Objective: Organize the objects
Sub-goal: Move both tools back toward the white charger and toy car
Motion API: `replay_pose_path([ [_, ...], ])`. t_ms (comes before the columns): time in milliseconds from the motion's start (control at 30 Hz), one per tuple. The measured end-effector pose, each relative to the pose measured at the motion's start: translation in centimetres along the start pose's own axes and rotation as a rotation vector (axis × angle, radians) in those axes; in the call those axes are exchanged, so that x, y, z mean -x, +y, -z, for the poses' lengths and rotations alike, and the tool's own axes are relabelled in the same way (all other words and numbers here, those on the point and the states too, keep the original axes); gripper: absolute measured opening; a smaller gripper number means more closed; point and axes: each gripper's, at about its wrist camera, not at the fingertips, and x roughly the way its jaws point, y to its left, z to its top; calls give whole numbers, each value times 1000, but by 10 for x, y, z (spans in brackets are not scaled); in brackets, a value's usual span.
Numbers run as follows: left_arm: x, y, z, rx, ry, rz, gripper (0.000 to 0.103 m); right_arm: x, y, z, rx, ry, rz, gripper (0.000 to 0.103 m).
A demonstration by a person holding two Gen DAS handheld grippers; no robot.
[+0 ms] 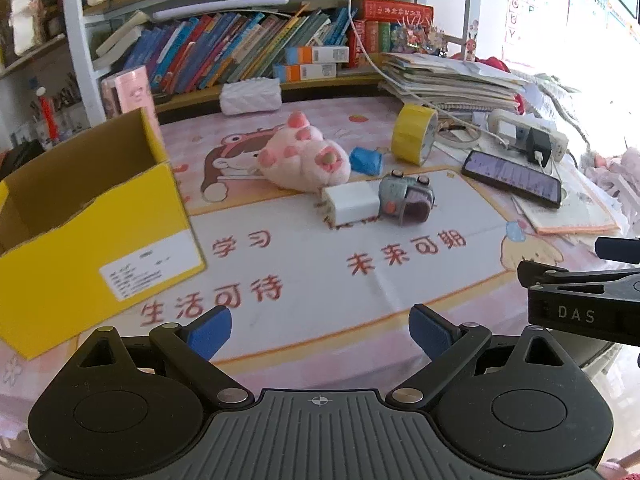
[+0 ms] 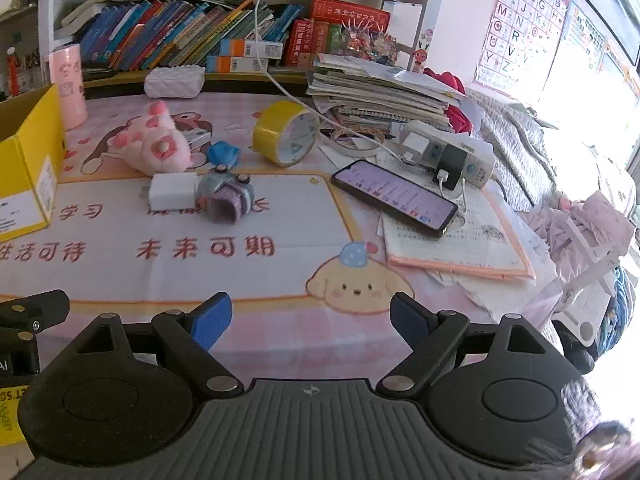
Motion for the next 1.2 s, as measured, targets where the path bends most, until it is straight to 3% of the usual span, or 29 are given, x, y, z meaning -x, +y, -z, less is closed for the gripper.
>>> replay_pose_path([
  [600, -52, -17, -38, 33, 42, -18, 97, -62, -27, -36, 5, 52, -28, 85],
  [933, -72, -25, -56, 61, 49, -89, 95, -91, -33, -58, 37, 51, -148, 79],
  [1200, -92, -23, -60, 57, 141, -171, 95, -115, -14, -79, 140, 46, -305, 78],
])
